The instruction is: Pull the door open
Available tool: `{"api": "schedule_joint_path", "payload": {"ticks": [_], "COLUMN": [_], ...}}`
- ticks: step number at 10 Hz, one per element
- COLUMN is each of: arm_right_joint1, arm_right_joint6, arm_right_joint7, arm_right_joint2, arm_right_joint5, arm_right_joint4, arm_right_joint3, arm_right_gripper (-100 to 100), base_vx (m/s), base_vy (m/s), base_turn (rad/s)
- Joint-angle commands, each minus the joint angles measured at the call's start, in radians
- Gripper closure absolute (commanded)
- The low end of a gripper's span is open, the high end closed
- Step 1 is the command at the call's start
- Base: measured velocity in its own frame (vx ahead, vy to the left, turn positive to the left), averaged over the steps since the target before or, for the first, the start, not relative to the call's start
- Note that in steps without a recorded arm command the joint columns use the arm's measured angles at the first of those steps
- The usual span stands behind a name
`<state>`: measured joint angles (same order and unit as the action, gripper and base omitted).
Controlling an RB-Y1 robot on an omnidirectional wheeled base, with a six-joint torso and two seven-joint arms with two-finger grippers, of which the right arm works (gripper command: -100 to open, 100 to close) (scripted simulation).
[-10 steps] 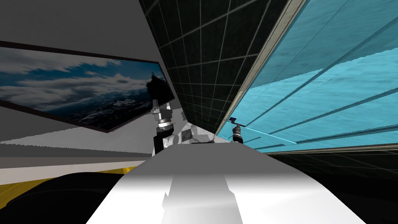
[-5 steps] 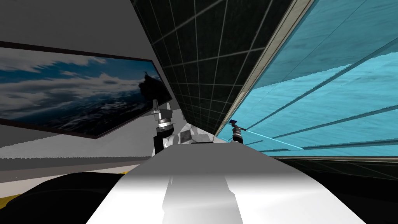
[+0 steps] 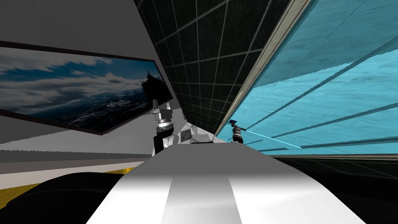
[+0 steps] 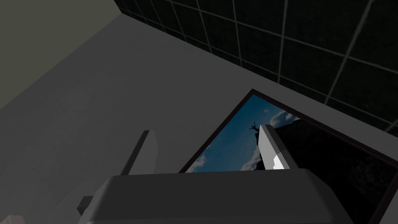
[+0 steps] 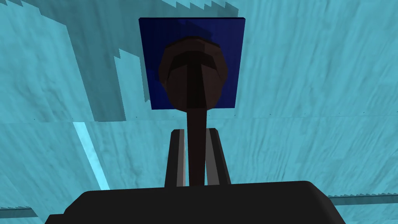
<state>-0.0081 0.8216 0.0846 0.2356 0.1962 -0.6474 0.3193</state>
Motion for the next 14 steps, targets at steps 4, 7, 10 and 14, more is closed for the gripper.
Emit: {"api": "schedule_joint_path", "payload": {"ticks": [4,7,10,14], "arm_right_joint1": [0.009,0.014,0.016,0.041], "arm_right_joint6": [0.007,0.013,0.009,0.032], "arm_right_joint7": [0.042,0.069,0.075,0.122], "arm_right_joint2": [0.009,0.018,0.020,0.043], "arm_right_joint5": [-0.034,-0.055,-0.061,-0.087], "arm_right_joint4": [-0.009,-0.015,-0.022,-0.029], "arm_right_joint3": [-0.056,-0.092,-0.102,-0.147], "arm_right_gripper": [100,100,100,100], "base_vx": [-0.233,-0.231,-0.183,-0.219], "base_vy": [-0.030,-0.031,-0.008,-0.021], "base_turn": [0.098,0.086,0.051,0.116]}}
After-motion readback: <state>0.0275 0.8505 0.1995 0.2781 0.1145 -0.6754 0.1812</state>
